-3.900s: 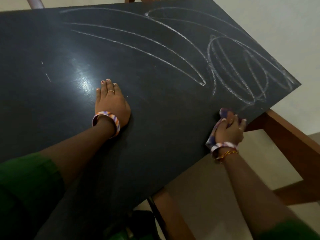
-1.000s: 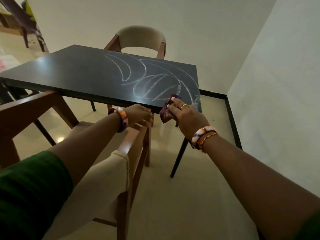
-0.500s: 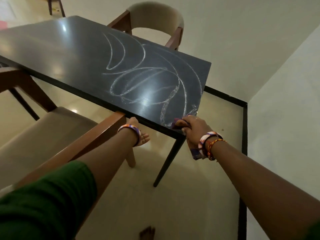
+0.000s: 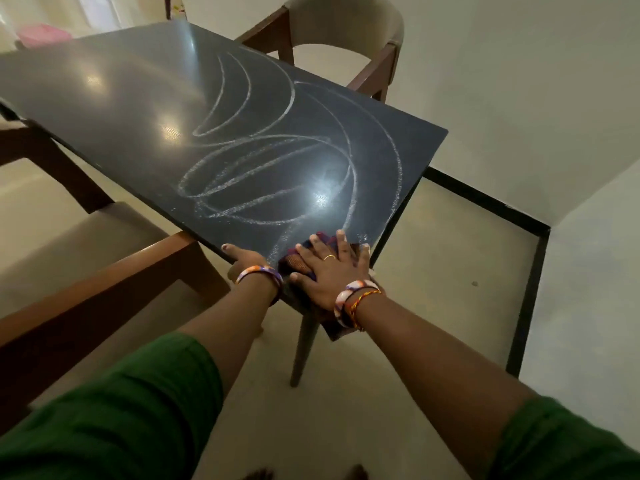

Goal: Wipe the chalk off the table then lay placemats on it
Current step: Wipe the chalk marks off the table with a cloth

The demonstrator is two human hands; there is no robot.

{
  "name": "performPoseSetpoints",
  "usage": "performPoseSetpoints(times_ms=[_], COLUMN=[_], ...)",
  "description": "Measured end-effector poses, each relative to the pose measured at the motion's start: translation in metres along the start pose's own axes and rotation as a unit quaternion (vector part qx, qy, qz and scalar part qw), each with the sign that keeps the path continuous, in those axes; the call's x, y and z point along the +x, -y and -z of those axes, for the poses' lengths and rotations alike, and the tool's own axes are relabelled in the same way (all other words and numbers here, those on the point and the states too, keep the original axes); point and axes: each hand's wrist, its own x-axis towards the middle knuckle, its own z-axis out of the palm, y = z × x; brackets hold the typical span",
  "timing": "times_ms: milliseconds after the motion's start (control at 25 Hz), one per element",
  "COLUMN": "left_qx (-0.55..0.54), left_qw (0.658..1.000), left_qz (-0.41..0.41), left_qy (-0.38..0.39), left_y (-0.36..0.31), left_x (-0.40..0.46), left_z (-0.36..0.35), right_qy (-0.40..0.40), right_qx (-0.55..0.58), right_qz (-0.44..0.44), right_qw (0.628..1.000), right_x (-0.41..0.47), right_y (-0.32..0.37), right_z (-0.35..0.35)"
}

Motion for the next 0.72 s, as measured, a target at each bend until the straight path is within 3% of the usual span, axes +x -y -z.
performPoseSetpoints(times_ms=[80,160,280,400,520,600,720], left_qx=[0.115,0.164,0.157,0.177,0.140,0.128,0.140], left_qw=[0.991,0.983,0.980,0.977,0.985,0.987,0.987], left_qz=[-0.068,-0.085,-0.109,-0.108,-0.092,-0.082,-0.074], left_qy=[-0.005,-0.026,-0.055,-0.054,-0.048,-0.042,-0.029], left_y=[0.011,0.013,0.019,0.019,0.019,0.019,0.020], left_x=[-0.006,0.002,0.010,0.010,-0.001,0.005,0.009], left_z=[0.002,-0.001,-0.007,-0.008,-0.006,-0.006,-0.006], right_qy=[-0.031,-0.040,-0.065,-0.071,-0.070,-0.085,-0.103], right_qx=[0.007,0.013,0.015,0.074,0.047,0.044,0.055], right_qz=[0.000,-0.042,-0.079,0.052,0.186,0.149,-0.036], right_qw=[0.999,0.998,0.995,0.993,0.979,0.984,0.993], right_x=[0.004,0.014,0.022,0.004,-0.006,0.024,0.061], right_y=[-0.034,-0.071,-0.088,-0.046,-0.036,-0.070,-0.125], right_z=[-0.006,-0.003,0.002,-0.011,-0.018,-0.009,0.012])
